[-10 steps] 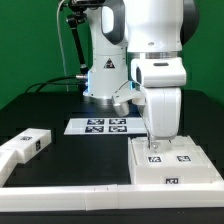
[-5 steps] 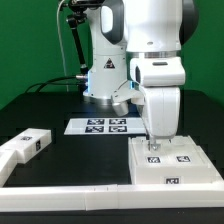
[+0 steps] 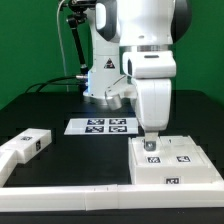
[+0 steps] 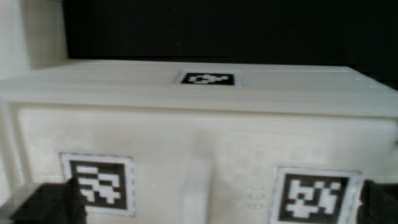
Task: Assemble cabinet
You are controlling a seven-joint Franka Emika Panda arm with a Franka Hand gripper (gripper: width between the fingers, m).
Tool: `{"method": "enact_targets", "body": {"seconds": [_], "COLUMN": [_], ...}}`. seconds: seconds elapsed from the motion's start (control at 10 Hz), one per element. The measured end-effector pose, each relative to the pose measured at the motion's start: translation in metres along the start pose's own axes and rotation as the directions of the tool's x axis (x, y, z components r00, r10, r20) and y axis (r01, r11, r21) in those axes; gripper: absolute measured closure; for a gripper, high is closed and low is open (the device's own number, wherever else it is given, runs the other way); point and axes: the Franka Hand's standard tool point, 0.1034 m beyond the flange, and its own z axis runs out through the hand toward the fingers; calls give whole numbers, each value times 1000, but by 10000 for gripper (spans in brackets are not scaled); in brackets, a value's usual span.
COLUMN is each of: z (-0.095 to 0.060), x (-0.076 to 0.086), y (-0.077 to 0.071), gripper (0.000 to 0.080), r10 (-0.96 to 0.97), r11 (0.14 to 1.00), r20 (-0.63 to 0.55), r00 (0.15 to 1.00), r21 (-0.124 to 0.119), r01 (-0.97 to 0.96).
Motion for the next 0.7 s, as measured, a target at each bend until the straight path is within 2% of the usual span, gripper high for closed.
{"method": "enact_targets", "body": {"seconds": [0.3,0.4,0.5,0.6,0.7], "z": [-21,-25,-26,-24,-24], "x": [3,7,14,19,16], "y": [-39,-51,-60,-67,-64], "gripper": [2,2,2,2,2], "r10": [162,218,282,287,275], "r11": [987,975,959,958,961], "r20": [6,-8,-17,-14,-14], "r00": [987,976,959,958,961], "r21": [-17,-35,-36,-26,-29], "r01": [-162,-218,-282,-287,-276]}}
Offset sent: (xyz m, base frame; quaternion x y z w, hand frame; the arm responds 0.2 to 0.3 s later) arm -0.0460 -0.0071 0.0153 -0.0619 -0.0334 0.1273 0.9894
